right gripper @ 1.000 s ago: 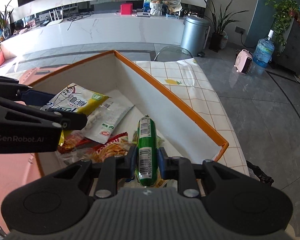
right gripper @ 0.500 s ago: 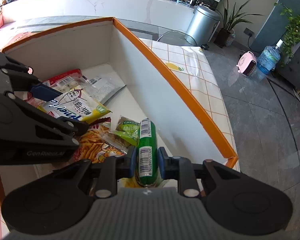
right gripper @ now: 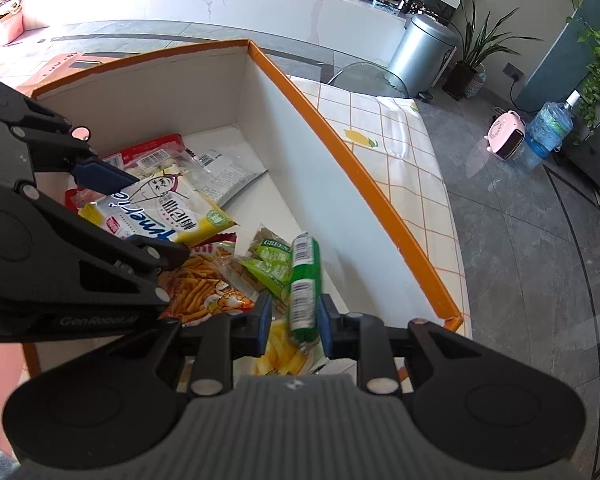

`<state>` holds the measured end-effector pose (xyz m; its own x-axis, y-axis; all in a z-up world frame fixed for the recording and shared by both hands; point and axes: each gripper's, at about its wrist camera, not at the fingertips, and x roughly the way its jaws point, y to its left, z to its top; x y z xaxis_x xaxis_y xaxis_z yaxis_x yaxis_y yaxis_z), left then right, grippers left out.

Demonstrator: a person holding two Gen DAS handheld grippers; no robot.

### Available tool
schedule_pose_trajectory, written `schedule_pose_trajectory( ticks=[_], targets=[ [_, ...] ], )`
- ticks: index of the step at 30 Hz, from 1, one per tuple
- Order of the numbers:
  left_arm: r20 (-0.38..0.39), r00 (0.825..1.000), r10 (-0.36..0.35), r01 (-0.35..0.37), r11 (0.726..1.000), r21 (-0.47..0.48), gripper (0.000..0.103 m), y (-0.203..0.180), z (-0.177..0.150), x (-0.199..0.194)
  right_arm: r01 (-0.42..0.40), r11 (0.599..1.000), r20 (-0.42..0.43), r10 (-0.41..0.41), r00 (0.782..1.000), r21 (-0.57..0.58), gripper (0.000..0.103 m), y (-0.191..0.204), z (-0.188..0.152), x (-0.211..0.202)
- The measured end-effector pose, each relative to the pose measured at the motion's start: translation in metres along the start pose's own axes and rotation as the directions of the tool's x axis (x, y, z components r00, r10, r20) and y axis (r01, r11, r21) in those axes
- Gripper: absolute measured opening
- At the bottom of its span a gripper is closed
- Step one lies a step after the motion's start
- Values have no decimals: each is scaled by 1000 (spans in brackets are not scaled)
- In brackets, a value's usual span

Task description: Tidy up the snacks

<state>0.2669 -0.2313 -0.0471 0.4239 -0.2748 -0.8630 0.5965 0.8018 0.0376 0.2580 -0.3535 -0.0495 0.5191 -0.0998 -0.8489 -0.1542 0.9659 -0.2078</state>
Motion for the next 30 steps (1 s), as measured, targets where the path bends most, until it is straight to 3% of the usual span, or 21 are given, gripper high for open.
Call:
schedule_pose_trajectory(
  ticks=[9, 15, 22, 30],
  targets=[
    [107, 993, 45, -46, 999, 13, 77, 1, 3, -67, -31, 995, 46, 27, 999, 97, 49, -7, 4, -60],
    [215, 973, 90, -89, 996, -16, 80, 6, -9, -124, -58, 989, 148, 39, 988, 133, 62, 3, 1, -122],
    [334, 926, 177, -158, 984, -83, 80, 14, -44, -184, -128, 974, 294, 69, 953, 187, 71, 31, -22, -185],
    [428, 852, 300, -258, 954, -155, 81, 19, -100, -225, -164, 952, 423, 41, 905, 259, 77, 73, -64, -225]
  ],
)
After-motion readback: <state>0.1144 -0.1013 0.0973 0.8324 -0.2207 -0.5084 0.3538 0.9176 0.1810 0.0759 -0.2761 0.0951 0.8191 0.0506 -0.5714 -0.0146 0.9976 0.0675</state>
